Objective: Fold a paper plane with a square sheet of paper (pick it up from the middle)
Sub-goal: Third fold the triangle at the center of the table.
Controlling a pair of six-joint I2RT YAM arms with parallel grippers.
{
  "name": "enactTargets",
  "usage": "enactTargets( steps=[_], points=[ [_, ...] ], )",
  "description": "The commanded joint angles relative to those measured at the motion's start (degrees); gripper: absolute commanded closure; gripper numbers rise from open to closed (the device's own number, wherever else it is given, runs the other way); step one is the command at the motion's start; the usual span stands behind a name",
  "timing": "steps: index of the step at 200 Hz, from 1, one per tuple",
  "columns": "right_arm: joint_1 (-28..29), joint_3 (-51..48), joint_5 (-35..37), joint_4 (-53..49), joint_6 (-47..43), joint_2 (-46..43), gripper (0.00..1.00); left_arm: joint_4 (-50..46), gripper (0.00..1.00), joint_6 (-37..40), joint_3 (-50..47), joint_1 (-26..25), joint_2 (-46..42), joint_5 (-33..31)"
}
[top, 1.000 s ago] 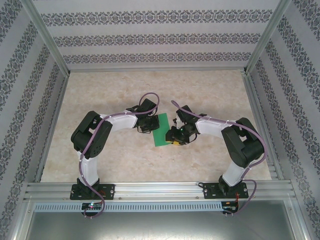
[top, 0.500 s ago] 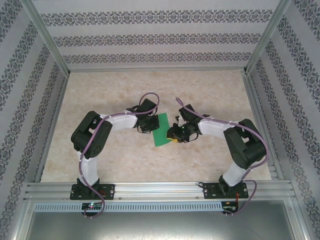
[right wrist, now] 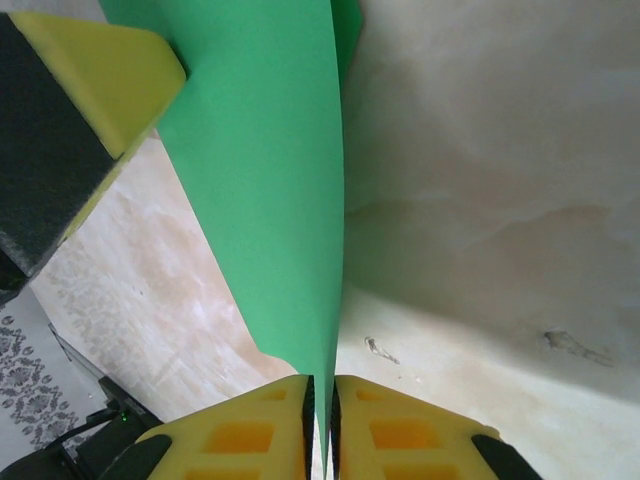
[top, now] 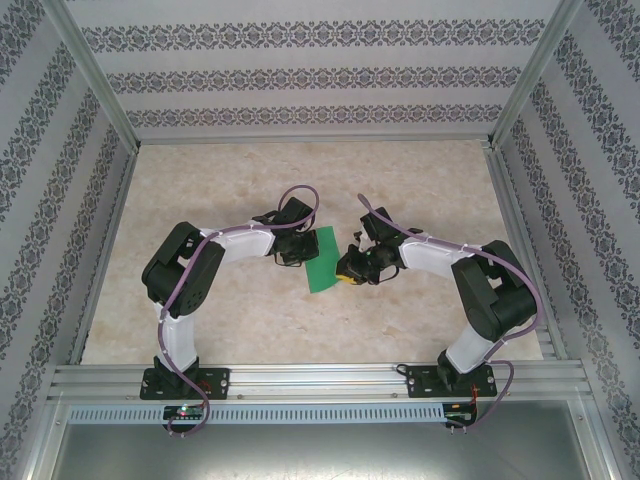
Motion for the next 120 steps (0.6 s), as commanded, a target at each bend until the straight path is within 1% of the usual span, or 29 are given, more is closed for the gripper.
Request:
enactTargets(
  steps=[1, 21, 66, 87, 120],
  points=[
    [-0.3, -0.4, -1.5, -2.1, 0.7, -1.1, 0.85, -5.2, 1.00, 1.0, -2.4, -0.5, 2.7, -1.8],
    [0.0, -0.7, -0.6, -2.3, 0.2, -1.5, 0.86, -5.1, 1.00, 1.0, -2.4, -0.5, 2.6, -1.8],
    [0.7, -0.2, 0.5, -0.4, 0.1, -1.5, 0.97, -5.0, 1.00, 1.1, -2.4, -0.5, 2.2, -1.6],
    [1.5, 1.0, 0.1, 1.8, 0.2, -1.5, 0.98, -5.2, 1.00, 1.5, -2.0, -0.5, 2.0, -1.4],
    [3.6, 4.3, -0.4, 4.3, 1.1, 1.1, 0.98, -4.9, 1.00, 1.5, -2.2, -0.6, 2.1, -1.2]
  ],
)
